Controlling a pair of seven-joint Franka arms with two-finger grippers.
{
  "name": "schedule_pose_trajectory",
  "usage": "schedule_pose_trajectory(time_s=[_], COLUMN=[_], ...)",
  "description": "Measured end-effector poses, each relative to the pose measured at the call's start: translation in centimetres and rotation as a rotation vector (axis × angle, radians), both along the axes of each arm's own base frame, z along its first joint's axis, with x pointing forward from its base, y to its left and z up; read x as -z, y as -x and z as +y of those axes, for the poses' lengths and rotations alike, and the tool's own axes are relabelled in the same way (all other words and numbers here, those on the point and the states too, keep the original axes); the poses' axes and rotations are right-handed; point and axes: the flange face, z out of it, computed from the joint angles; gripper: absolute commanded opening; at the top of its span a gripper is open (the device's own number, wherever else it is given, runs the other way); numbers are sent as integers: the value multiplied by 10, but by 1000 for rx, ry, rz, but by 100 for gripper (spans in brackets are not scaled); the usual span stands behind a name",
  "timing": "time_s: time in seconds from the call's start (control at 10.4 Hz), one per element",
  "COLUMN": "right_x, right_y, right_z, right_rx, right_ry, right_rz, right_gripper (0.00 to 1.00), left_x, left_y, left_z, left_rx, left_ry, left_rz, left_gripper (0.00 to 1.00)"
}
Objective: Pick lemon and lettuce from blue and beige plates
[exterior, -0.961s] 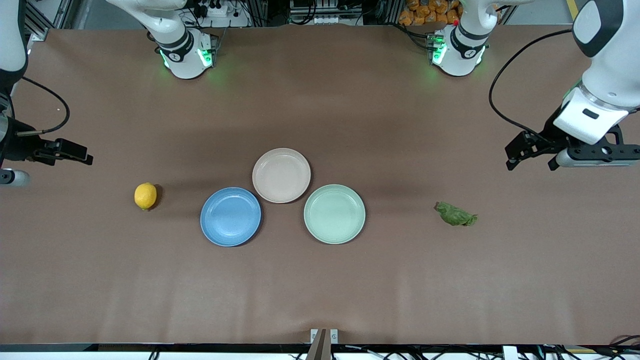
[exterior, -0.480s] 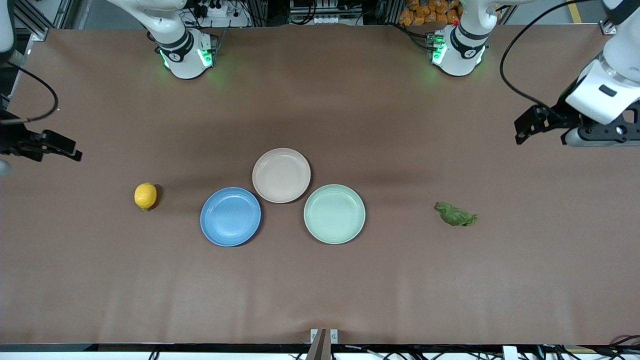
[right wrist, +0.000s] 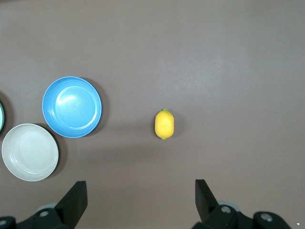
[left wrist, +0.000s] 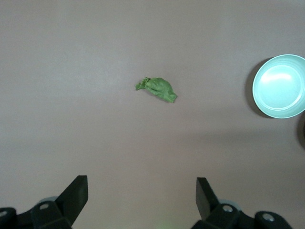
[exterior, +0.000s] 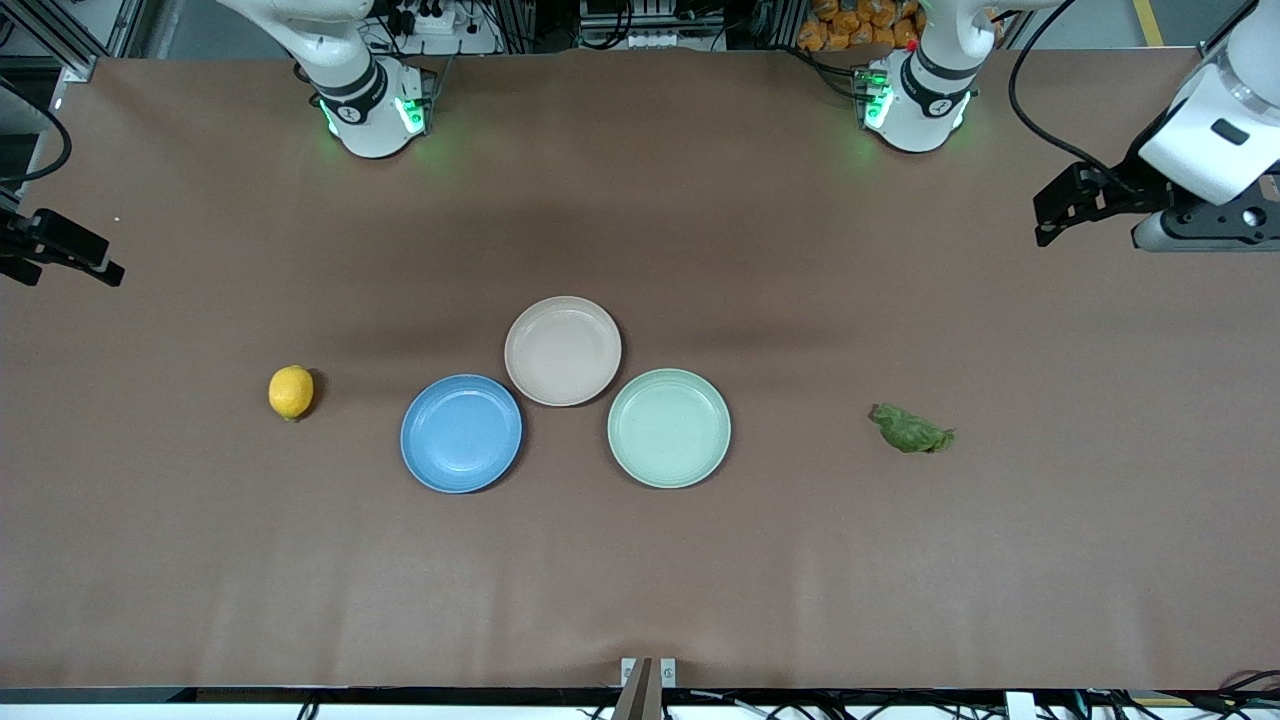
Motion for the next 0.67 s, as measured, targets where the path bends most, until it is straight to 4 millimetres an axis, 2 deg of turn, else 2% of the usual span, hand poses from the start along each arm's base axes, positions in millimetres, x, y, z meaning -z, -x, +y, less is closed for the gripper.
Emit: schedule_pose_trajectory(time_s=[0.67], right_x=[-6], right_y=[4], right_z=[25], right_rx=[-31], right_ry=[125], right_rz=[37], right_gripper=[100], left_x=[-1], left_y=[2], left_z=[-8], left_rx=[15], left_ry=[0], left_rz=[3], left_gripper=[100])
